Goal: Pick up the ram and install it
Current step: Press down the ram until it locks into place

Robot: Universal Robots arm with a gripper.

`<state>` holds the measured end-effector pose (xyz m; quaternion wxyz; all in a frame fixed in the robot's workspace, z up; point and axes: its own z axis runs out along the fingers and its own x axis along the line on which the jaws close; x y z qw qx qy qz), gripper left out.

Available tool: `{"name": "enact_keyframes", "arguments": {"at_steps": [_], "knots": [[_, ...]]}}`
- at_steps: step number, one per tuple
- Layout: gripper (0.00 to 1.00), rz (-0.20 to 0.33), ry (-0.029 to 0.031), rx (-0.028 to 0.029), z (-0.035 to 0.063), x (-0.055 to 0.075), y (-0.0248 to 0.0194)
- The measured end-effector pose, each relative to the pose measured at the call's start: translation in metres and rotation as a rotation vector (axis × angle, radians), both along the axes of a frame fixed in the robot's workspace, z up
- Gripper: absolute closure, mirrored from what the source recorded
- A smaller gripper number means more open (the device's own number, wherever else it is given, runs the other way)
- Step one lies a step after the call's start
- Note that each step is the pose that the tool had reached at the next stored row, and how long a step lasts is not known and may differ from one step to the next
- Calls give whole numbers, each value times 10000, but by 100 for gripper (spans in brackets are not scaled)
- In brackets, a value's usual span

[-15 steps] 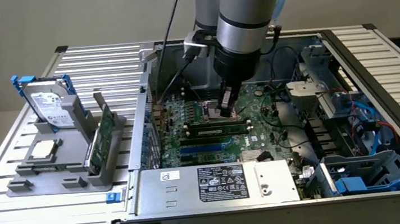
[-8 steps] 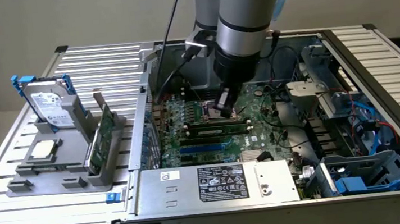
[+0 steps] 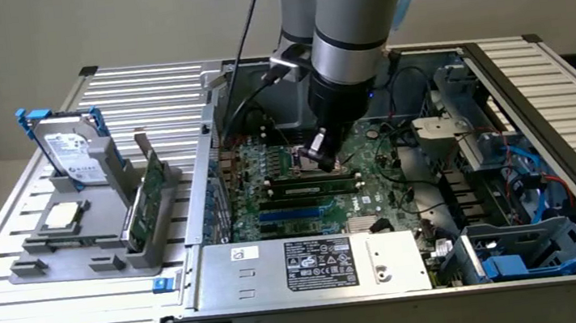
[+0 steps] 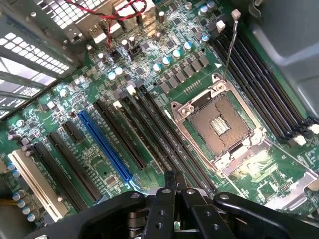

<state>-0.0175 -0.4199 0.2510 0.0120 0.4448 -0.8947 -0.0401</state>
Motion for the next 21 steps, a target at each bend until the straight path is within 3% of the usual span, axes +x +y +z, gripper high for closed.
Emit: {"name": "enact_keyframes", "arguments": {"at_steps": [3,10,12,21], "knots": [[89,-248,4,-100,7,1,0],[89,-747,10,-475,15,1,-2],[89,-912,17,-552,19,1,-3],[89,-2201,62,-570,25,2,-3]]}}
